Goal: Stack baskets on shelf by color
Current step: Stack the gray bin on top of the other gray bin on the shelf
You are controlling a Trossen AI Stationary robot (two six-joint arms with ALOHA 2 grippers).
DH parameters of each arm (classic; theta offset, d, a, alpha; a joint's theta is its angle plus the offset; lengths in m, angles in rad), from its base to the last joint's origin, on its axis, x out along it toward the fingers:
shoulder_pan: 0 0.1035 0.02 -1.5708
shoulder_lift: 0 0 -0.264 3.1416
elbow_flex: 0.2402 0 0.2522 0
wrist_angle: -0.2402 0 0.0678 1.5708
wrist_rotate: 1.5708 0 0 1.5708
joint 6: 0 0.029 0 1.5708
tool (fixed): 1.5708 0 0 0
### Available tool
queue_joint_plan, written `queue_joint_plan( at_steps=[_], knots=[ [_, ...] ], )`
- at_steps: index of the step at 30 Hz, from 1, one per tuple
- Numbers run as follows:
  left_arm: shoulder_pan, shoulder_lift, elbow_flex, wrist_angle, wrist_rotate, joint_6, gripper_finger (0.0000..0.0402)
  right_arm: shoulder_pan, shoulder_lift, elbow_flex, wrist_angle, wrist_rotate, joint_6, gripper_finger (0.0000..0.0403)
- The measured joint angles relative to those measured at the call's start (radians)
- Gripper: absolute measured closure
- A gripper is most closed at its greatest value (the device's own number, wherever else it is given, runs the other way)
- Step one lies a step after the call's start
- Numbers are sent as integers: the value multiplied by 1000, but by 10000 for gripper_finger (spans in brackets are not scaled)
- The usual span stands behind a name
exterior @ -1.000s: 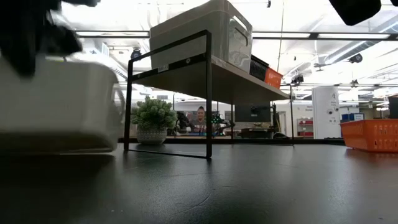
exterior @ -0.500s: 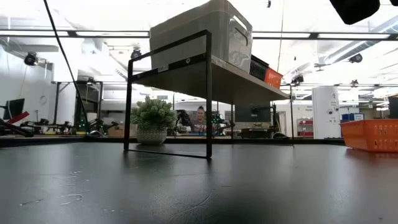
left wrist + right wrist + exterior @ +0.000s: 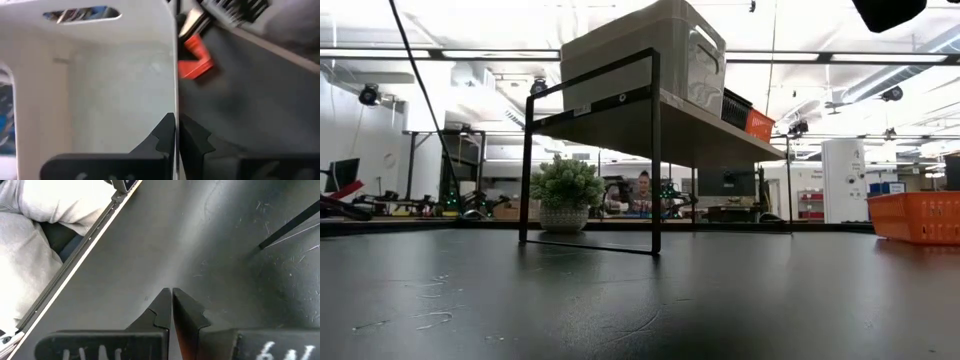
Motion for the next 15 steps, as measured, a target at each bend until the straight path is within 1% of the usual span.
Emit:
queue_joint_plan(
  at_steps=[4,8,12,15],
  knots=[
    [110,15,-16,19,13,34,401,0,0,0,0,1,-14,394],
    [199,62,-20,20,56,34,401,0,0,0,0,2,-16,394],
    [268,138,-20,20,67,42,401,0,0,0,0,8,-18,394],
    [297,189,-21,18,66,68,401,0,0,0,0,24,-19,394]
  ],
)
